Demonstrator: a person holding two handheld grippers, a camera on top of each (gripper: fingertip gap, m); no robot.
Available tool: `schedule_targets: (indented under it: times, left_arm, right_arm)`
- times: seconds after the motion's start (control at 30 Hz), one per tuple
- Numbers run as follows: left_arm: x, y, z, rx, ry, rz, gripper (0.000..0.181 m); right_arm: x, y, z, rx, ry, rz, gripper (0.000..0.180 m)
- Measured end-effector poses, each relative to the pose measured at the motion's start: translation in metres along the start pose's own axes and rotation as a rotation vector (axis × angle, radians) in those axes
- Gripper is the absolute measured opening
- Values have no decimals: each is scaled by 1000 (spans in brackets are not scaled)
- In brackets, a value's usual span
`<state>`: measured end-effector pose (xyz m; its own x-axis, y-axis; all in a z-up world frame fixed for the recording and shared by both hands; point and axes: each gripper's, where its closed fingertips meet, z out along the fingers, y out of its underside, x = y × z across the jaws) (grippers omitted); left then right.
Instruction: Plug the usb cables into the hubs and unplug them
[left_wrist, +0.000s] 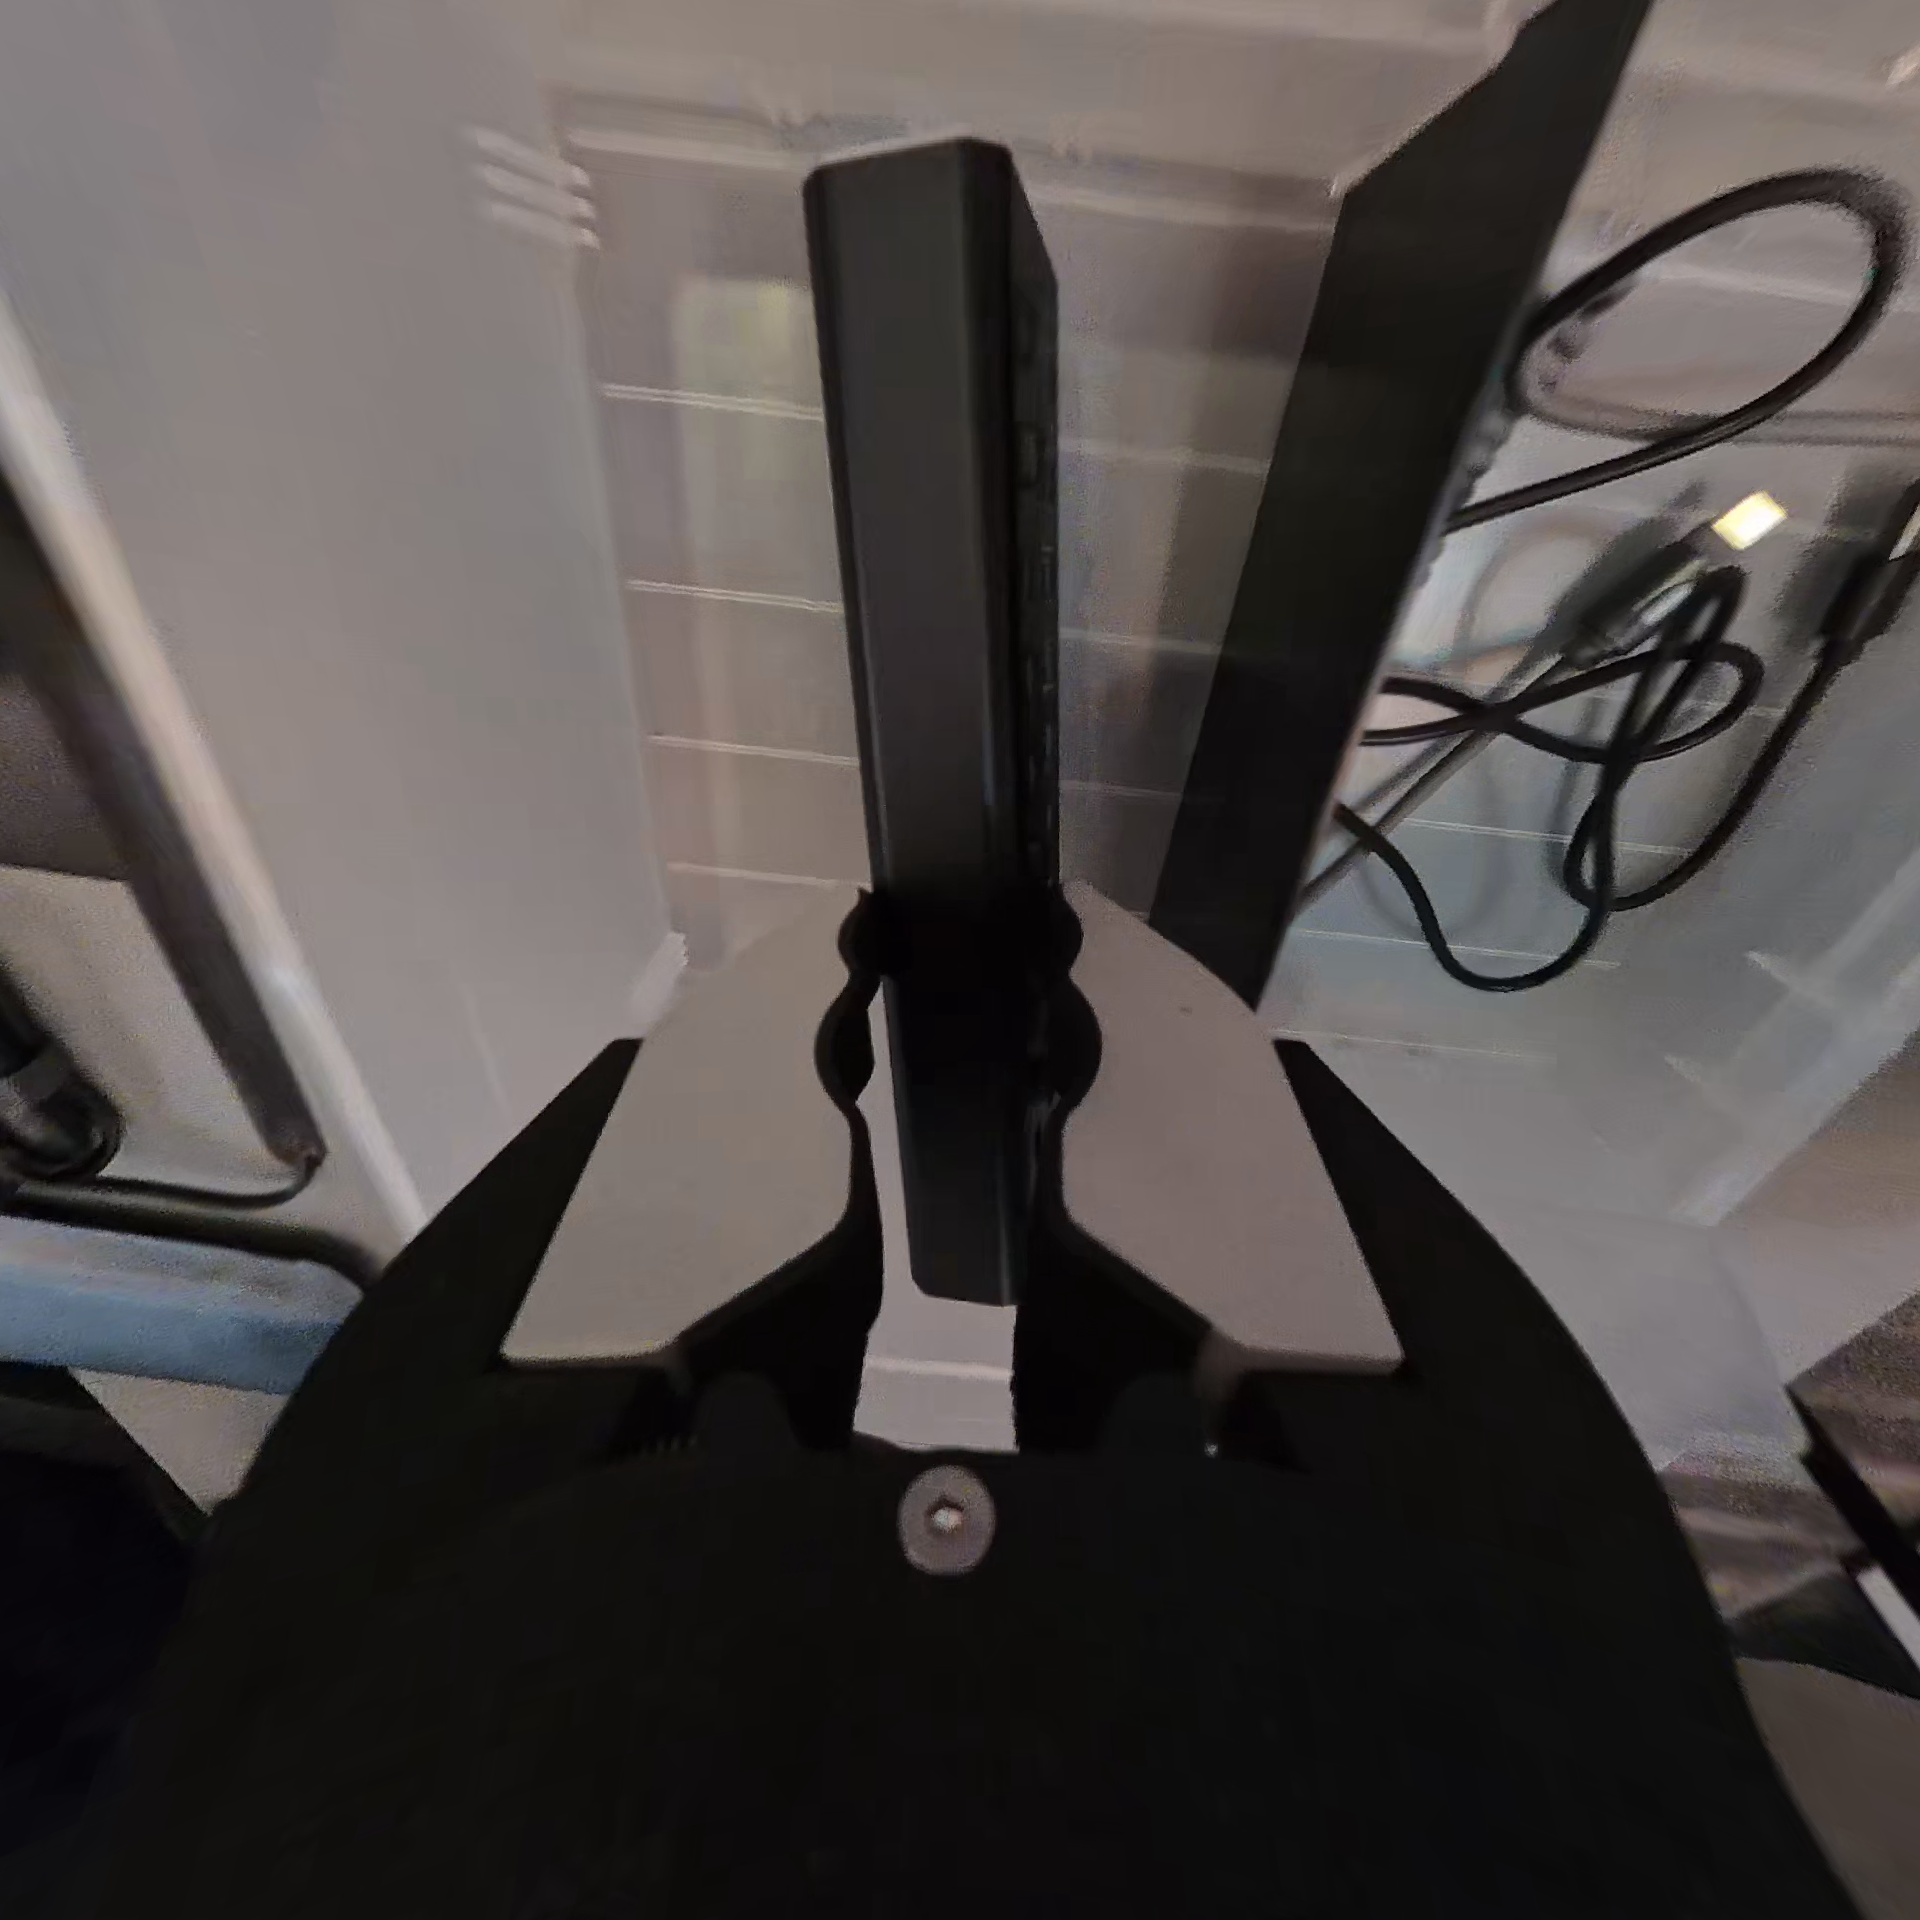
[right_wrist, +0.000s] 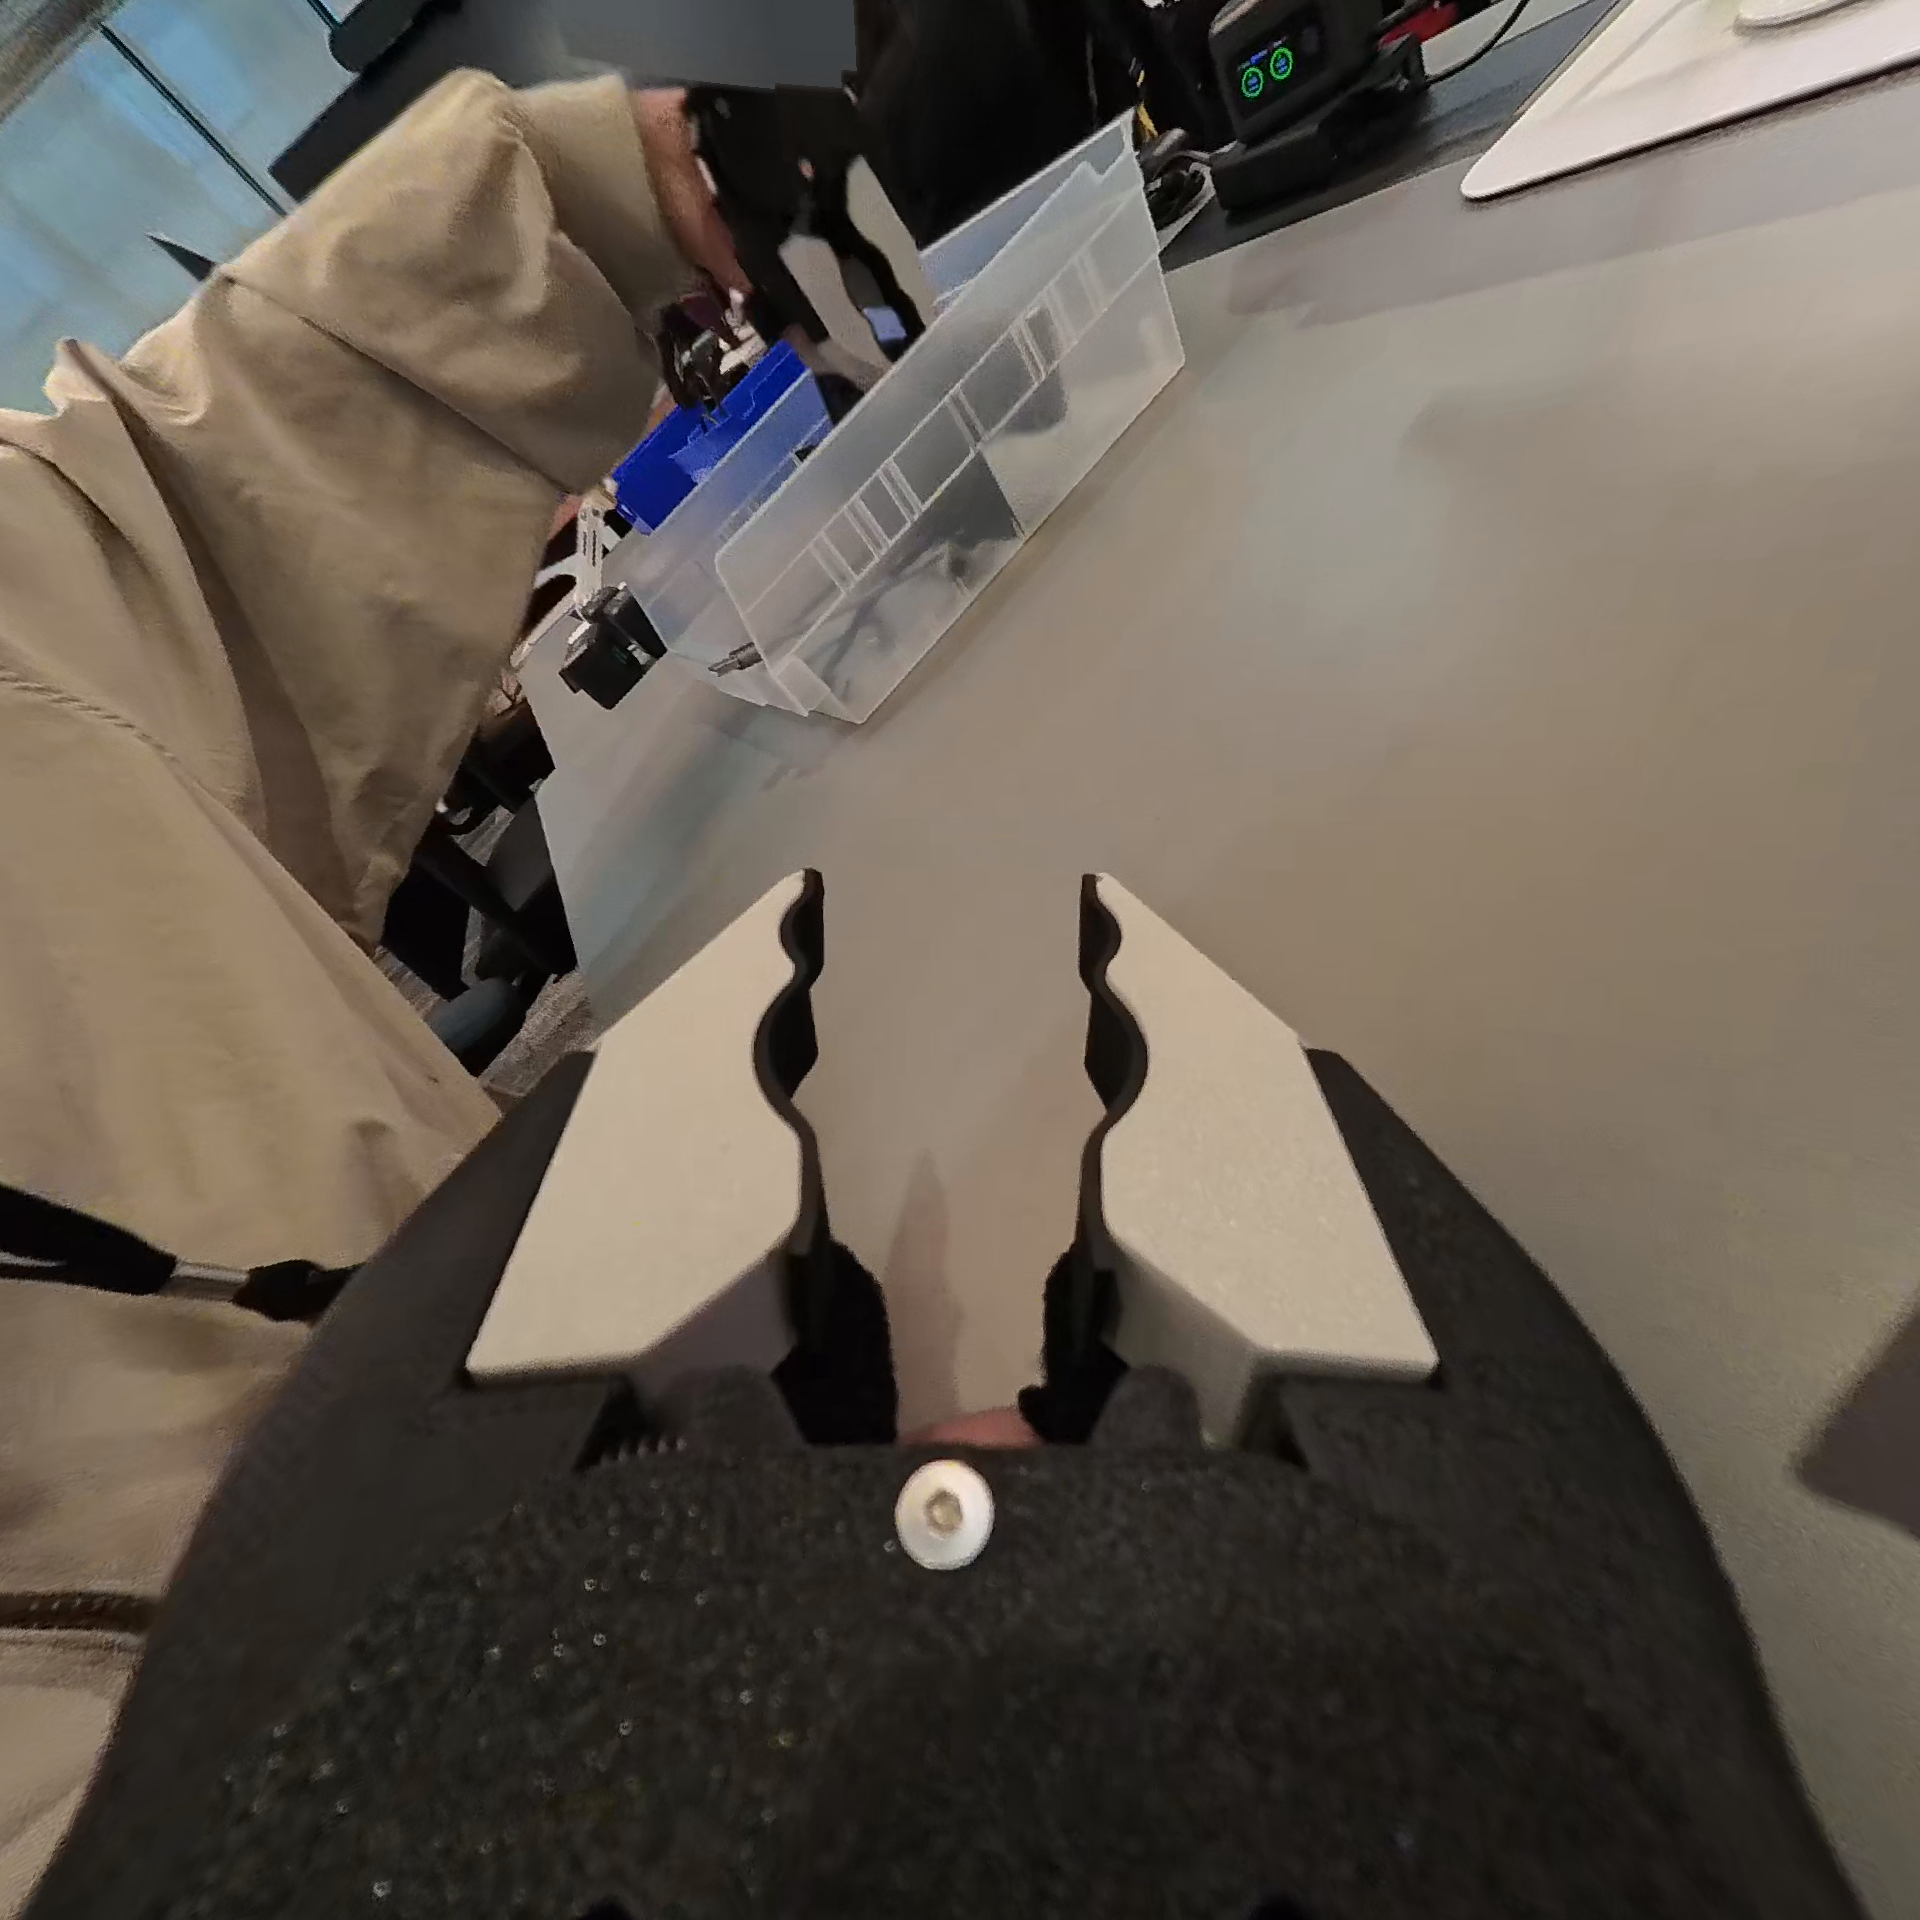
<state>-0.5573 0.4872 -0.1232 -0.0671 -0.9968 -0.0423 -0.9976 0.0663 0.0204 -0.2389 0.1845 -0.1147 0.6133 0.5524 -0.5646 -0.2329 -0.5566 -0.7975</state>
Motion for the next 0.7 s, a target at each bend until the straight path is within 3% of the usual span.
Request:
schedule_targets:
  times: [0.1,0.27,0.37,0.5,0.67,0.7]
  left_arm:
    - [3,0,-32,6,-6,-21,29]
    - [26,-17,-81,-176,-78,112,29]
    - [56,-60,-111,-180,-139,235,29]
    - [127,-125,-129,-169,-182,459,30]
    - [204,-176,-128,-159,-164,634,29]
    - [212,-182,-127,-164,-165,644,29]
  right_arm:
    - [0,-5,0,21,13,-38,49]
    - [-2,-22,23,-42,30,-167,49]
    - [-18,-52,56,-73,-3,-286,51]
    - [-46,-85,105,-48,-107,-300,61]
    - [-90,-84,112,-41,-259,-373,58]
    - [-96,-75,111,-76,-269,-404,48]
